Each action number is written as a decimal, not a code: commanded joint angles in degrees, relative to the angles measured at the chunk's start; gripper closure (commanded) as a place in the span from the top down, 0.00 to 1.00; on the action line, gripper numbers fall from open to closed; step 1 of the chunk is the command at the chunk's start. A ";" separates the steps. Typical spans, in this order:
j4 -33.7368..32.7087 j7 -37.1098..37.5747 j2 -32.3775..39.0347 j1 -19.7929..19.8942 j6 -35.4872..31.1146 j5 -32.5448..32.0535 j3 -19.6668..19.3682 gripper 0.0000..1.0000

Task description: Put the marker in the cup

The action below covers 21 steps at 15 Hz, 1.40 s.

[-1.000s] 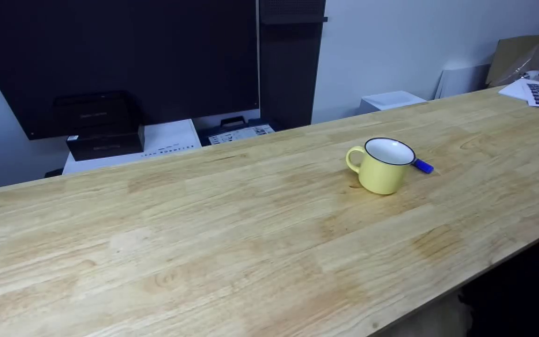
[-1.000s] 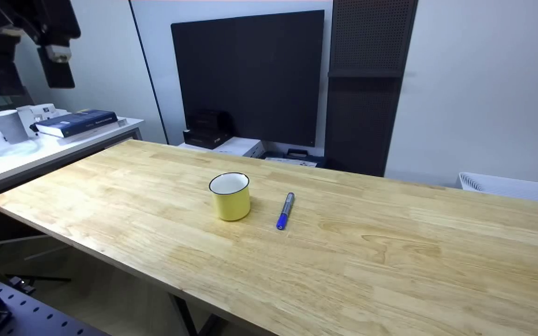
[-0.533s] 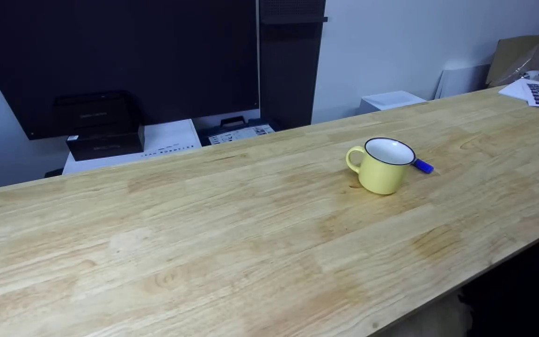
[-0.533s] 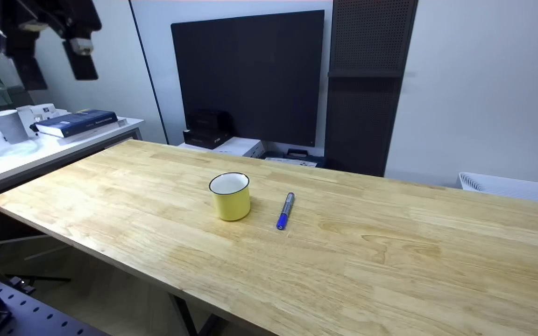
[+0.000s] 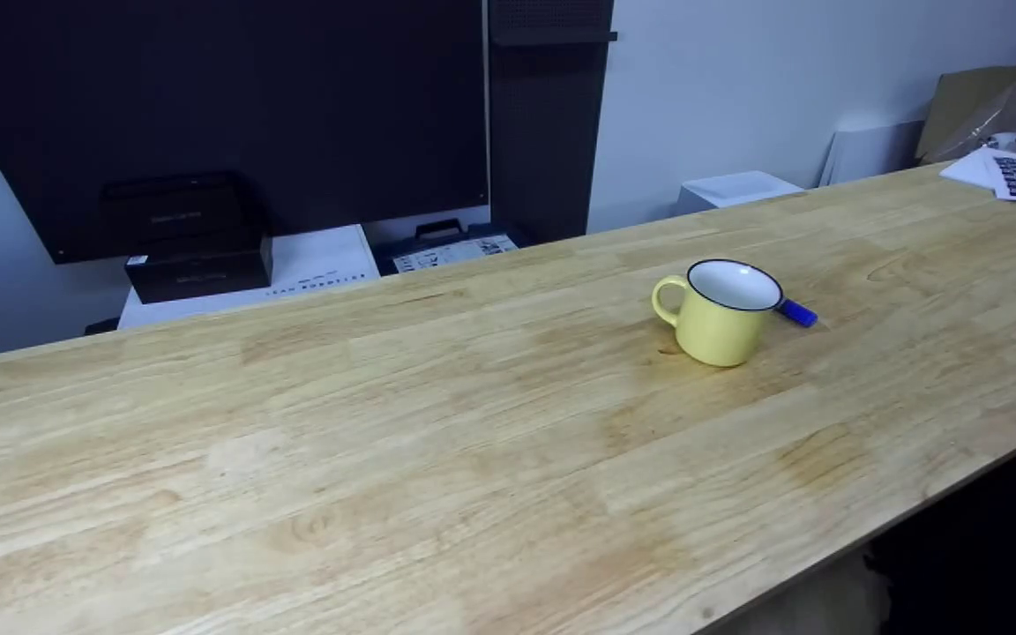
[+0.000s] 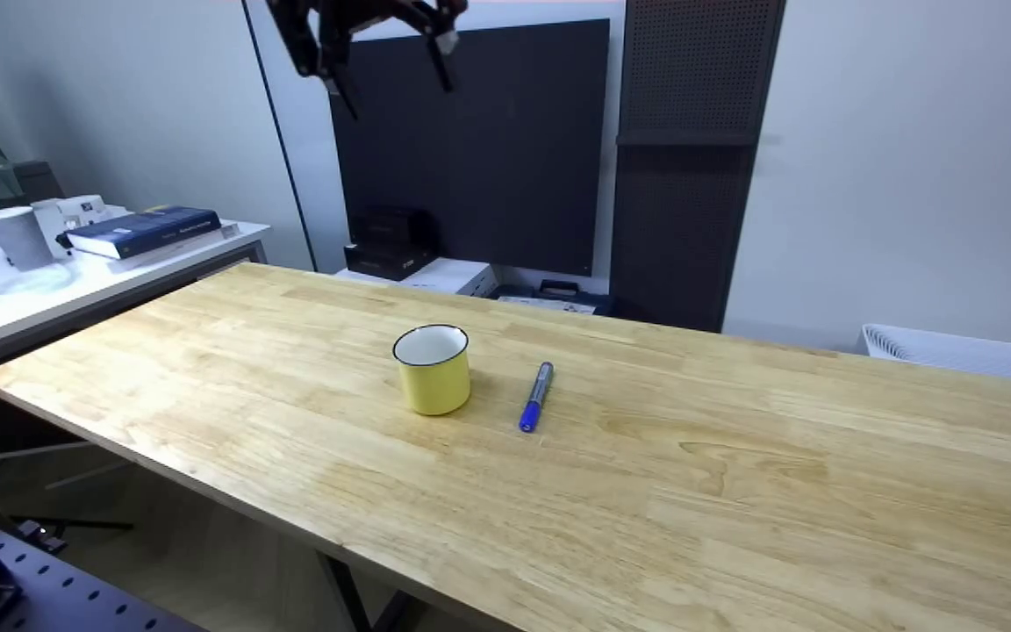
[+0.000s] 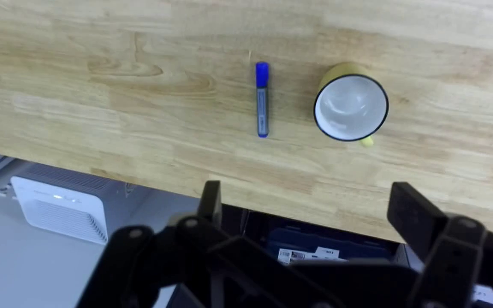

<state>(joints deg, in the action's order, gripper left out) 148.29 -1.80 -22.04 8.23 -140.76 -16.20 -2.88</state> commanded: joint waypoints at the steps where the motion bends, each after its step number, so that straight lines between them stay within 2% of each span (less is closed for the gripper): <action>1: -10.98 -11.75 14.70 -3.26 -3.18 9.75 -6.27 1.00; 4: -19.53 -21.80 25.43 -3.19 -1.32 19.72 -7.97 1.00; 7: -28.91 -24.67 35.79 0.18 0.61 26.33 -6.72 1.00; 8: -20.52 -22.76 28.32 -0.16 -2.55 22.69 -5.92 1.00; 11: -26.64 -23.55 35.34 1.57 -1.66 24.45 -5.28 1.00; 13: -27.58 -23.53 36.12 1.67 -1.29 24.48 -5.14 1.00; 15: -26.70 -20.20 36.21 0.91 -1.53 22.01 -5.32 1.00; 21: -31.03 -21.35 45.92 3.33 -1.33 22.03 -3.99 1.00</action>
<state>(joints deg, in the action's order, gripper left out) 121.25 -24.29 18.30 9.48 -142.55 6.57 -8.16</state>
